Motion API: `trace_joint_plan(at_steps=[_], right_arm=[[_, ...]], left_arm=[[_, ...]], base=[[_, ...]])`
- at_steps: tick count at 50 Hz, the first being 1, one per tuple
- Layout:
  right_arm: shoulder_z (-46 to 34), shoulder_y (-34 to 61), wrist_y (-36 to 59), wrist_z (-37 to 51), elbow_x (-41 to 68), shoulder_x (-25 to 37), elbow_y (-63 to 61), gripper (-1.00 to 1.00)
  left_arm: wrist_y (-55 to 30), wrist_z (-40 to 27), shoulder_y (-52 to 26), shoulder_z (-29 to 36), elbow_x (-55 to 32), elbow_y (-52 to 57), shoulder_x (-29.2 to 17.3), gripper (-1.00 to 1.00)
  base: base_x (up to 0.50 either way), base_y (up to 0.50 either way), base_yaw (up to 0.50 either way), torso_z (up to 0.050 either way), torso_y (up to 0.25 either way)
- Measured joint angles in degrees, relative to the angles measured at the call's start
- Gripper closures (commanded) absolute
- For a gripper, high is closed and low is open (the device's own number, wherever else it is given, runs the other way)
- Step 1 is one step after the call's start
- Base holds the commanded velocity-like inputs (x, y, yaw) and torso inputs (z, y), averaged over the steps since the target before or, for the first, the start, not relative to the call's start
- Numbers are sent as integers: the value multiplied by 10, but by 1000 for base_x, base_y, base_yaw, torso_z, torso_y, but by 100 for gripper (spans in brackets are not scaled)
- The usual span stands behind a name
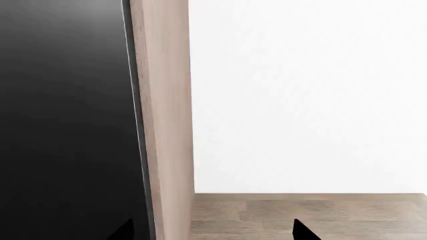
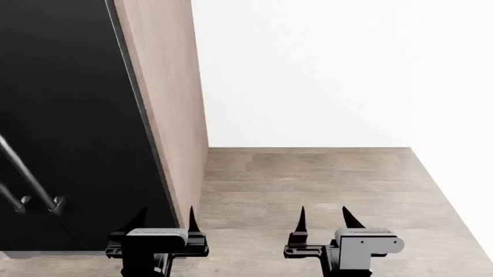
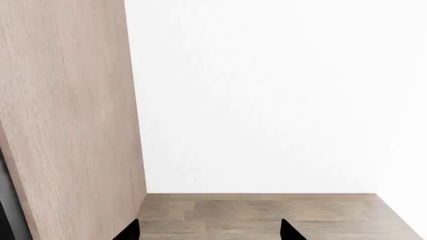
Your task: Open the fridge door
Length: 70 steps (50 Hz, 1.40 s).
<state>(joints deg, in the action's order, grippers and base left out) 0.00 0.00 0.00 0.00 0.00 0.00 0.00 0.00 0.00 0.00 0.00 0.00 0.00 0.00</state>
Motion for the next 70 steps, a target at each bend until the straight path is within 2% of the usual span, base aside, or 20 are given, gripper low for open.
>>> trace_joint_plan(at_steps=[8, 13, 28, 40, 47, 50, 54, 58, 61, 65, 70], right_arm=[[-10, 0, 0, 10, 9, 8, -1, -100], [-19, -3, 20, 20, 13, 15, -27, -100], [-15, 5, 198, 60, 19, 43, -261, -100], [24, 83, 332, 62, 45, 87, -362, -100], [31, 159, 464, 58, 62, 123, -458, -100], [37, 199, 516, 95, 119, 162, -495, -100], [33, 269, 549, 220, 271, 248, -529, -100], [-3, 348, 540, 344, 436, 338, -553, -100], [-36, 395, 518, 413, 523, 395, -565, -100], [-77, 436, 487, 478, 599, 455, -577, -100], [-119, 461, 450, 527, 649, 506, -585, -100]], left_arm=[[-3, -9, 0, 10, -11, 2, -8, -100], [-33, -14, 2, 14, -25, 21, -16, -100], [-133, 7, 30, 5, -85, 232, -85, -100], [-281, 7, -38, -9, -115, 364, -145, -100], [-400, 2, -98, -28, -140, 449, -179, -100], [-449, -8, -123, -46, -165, 488, -195, -100], [-467, -90, -147, -66, -267, 525, -264, -100], [-435, -196, -163, -60, -375, 550, -363, -100], [-410, -257, -170, -49, -429, 562, -421, -100], [-386, -313, -179, -32, -475, 571, -474, -100], [-363, -357, -182, -19, -509, 576, -516, -100]], base=[[0, 0, 0, 0, 0], [0, 0, 0, 0, 0], [0, 0, 0, 0, 0], [0, 0, 0, 0, 0], [0, 0, 0, 0, 0], [0, 0, 0, 0, 0], [3, 0, 0, 0, 0], [291, 0, 0, 0, 0], [497, 0, 0, 0, 0], [500, 0, 0, 0, 0], [500, 0, 0, 0, 0]])
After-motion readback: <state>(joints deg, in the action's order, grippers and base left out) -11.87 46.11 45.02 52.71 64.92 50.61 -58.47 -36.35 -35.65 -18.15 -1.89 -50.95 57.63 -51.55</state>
